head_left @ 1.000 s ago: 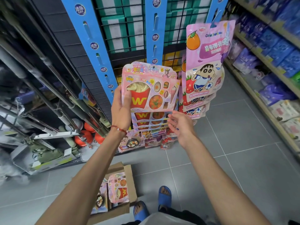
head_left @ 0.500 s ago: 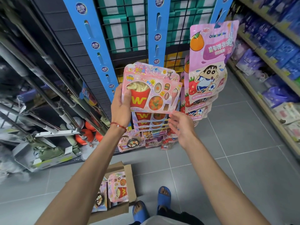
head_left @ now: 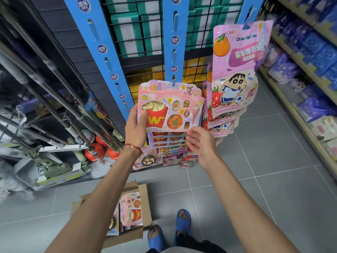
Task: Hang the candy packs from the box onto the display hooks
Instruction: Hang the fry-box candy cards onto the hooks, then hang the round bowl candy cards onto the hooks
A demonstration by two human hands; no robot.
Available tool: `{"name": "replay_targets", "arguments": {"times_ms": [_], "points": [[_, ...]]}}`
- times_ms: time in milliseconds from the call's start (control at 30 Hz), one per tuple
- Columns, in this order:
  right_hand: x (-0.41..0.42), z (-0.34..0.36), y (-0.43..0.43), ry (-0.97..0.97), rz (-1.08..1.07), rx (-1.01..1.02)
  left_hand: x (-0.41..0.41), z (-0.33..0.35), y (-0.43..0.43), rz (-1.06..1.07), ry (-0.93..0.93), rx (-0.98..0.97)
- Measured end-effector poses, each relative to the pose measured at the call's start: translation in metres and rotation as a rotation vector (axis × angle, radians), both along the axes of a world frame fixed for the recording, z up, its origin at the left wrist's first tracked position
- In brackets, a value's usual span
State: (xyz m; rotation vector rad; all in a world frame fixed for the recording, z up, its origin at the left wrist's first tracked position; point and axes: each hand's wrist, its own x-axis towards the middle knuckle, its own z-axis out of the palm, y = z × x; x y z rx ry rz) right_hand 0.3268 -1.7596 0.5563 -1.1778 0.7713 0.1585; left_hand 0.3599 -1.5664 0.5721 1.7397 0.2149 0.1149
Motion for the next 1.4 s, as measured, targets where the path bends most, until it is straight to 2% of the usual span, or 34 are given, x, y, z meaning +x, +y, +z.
{"name": "replay_targets", "arguments": {"times_ms": [200,367,767,1067,1233,1400], "points": [[-0.001,-0.009,0.011,0.021,0.045,0.026,-0.005,-0.015,0.002,-0.002,0.128,0.012],[-0.007,-0.019,0.05,0.048,0.137,0.022,-0.034,-0.03,0.036,0.009,0.191,0.0],[-0.074,-0.09,0.251,0.27,0.567,-0.056,-0.172,-0.112,0.218,0.258,0.472,-0.265],[-0.112,-0.191,0.36,0.415,0.734,-0.185,-0.26,-0.215,0.357,0.449,0.721,-0.338],[-0.12,-0.277,0.385,0.513,0.869,-0.32,-0.285,-0.288,0.374,0.532,0.858,-0.373],[-0.117,-0.381,0.39,0.513,1.083,-0.472,-0.299,-0.38,0.369,0.649,0.979,-0.409]]}}
